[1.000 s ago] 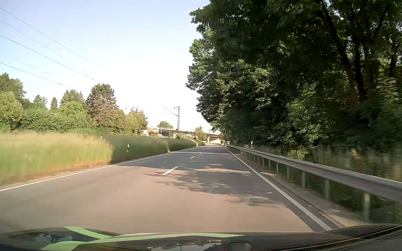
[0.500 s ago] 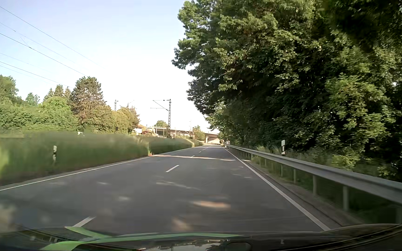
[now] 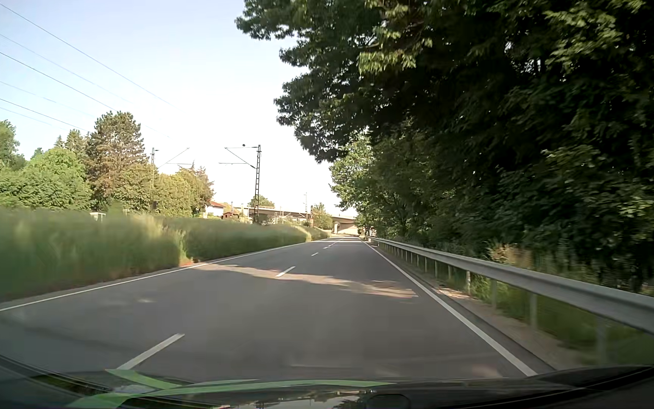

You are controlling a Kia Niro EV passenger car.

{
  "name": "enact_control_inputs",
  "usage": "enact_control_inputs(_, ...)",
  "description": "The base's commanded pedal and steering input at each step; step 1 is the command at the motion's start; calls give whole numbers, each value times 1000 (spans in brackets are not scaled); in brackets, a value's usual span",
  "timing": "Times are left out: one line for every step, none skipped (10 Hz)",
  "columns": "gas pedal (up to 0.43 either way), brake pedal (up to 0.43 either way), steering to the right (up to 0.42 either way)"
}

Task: Follow the waypoints while adhering to traffic rules and regulations

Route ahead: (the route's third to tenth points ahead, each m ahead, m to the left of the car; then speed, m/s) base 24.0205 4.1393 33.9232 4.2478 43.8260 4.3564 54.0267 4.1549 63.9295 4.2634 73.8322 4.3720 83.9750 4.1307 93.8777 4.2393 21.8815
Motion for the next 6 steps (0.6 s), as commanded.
enact_control_inputs(0,0,0)
enact_control_inputs(0,0,-1)
enact_control_inputs(0,0,-1)
enact_control_inputs(0,0,0)
enact_control_inputs(0,0,0)
enact_control_inputs(0,0,1)
